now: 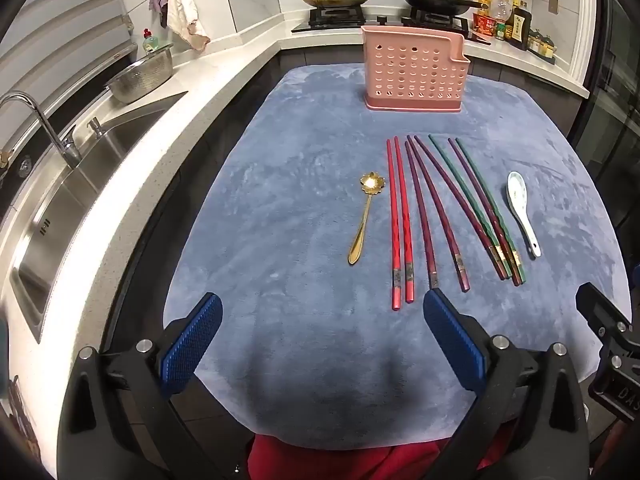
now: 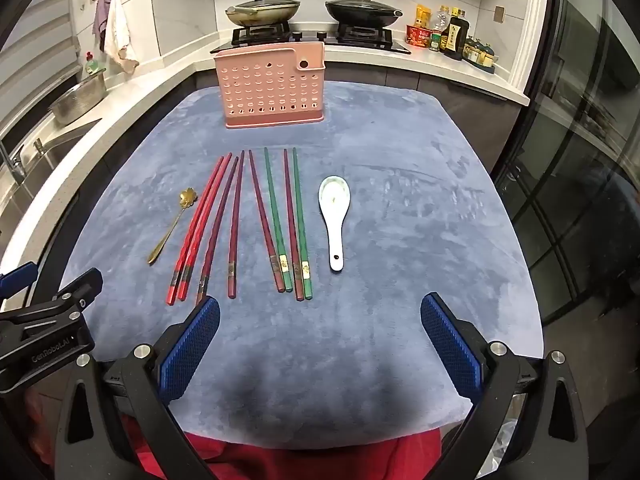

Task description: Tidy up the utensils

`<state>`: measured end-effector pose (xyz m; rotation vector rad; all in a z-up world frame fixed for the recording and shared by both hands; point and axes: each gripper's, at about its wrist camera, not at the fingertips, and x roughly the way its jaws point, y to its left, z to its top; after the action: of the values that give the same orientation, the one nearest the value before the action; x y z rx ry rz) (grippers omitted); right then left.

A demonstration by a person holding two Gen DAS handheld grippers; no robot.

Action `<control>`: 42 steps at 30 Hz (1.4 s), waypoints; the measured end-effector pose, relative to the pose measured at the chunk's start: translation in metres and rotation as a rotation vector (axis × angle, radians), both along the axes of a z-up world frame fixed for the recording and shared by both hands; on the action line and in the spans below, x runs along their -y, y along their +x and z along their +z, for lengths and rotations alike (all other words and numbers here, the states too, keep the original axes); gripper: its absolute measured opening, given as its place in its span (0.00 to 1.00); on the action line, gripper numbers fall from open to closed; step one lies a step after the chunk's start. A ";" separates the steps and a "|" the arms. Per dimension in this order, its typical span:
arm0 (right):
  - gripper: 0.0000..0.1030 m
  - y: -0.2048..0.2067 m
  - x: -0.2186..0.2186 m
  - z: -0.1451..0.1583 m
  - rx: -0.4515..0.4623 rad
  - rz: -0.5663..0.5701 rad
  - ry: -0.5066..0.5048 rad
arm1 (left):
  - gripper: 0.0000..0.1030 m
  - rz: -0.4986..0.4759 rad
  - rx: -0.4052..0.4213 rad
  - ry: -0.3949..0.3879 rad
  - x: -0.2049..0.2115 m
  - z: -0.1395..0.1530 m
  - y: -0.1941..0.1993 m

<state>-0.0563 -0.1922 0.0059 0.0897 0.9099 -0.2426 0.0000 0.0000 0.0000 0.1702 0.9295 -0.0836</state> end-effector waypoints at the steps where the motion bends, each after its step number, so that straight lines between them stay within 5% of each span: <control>1: 0.93 0.000 0.000 0.000 0.000 0.001 -0.001 | 0.93 -0.003 -0.003 0.001 0.000 0.000 0.000; 42: 0.94 -0.002 -0.002 0.005 0.014 0.004 0.001 | 0.93 0.004 0.000 0.011 -0.004 0.001 -0.001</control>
<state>-0.0579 -0.1899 0.0113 0.0908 0.8960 -0.2377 -0.0015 0.0037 0.0010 0.1785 0.9307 -0.0753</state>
